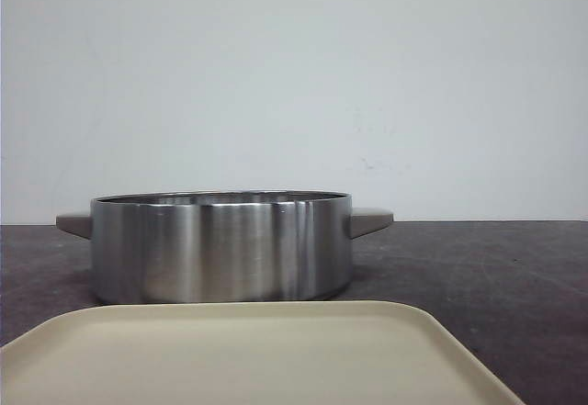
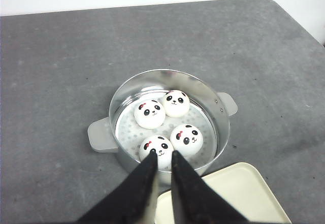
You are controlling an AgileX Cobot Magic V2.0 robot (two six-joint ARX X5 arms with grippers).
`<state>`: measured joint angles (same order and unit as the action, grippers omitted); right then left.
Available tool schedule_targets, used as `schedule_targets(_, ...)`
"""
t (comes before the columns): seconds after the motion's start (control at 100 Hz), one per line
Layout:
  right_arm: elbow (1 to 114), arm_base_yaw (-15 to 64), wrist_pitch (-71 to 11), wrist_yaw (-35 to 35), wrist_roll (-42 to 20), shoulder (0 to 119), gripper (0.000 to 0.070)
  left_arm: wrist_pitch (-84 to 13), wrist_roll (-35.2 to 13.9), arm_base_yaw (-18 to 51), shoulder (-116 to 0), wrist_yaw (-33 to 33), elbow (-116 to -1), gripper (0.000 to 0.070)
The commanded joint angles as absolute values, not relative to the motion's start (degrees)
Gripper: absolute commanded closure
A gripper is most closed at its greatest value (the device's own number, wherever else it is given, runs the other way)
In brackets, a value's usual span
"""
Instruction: Steam buns
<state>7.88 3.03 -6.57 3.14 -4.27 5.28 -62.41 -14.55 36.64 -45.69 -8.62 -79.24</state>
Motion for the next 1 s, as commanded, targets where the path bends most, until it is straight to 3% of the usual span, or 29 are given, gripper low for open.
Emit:
schedule_targets(0.0, 6.6, 2.5, -7.0, 2.9, -3.9, 3.6, 0.0694, -61.8, -14.6, 37.0, -46.0, -8.6, -80.2, 0.0700)
schedule_targets(0.21, 0.6, 2.3, -5.5, 0.9, -4.1, 0.2, 0.0694, -61.8, -14.6, 37.0, -46.0, -8.6, -80.2, 0.0700)
schedule_targets(0.41, 0.6, 2.3, -10.2, 0.4, -4.1, 0.2, 0.0694, -61.8, -14.6, 37.0, -46.0, -8.6, -80.2, 0.0700)
schedule_targets(0.99, 0.6, 2.5, -9.0, -1.1, -4.0, 0.2, 0.0693, -61.8, -14.6, 37.0, -46.0, -8.6, -80.2, 0.0700)
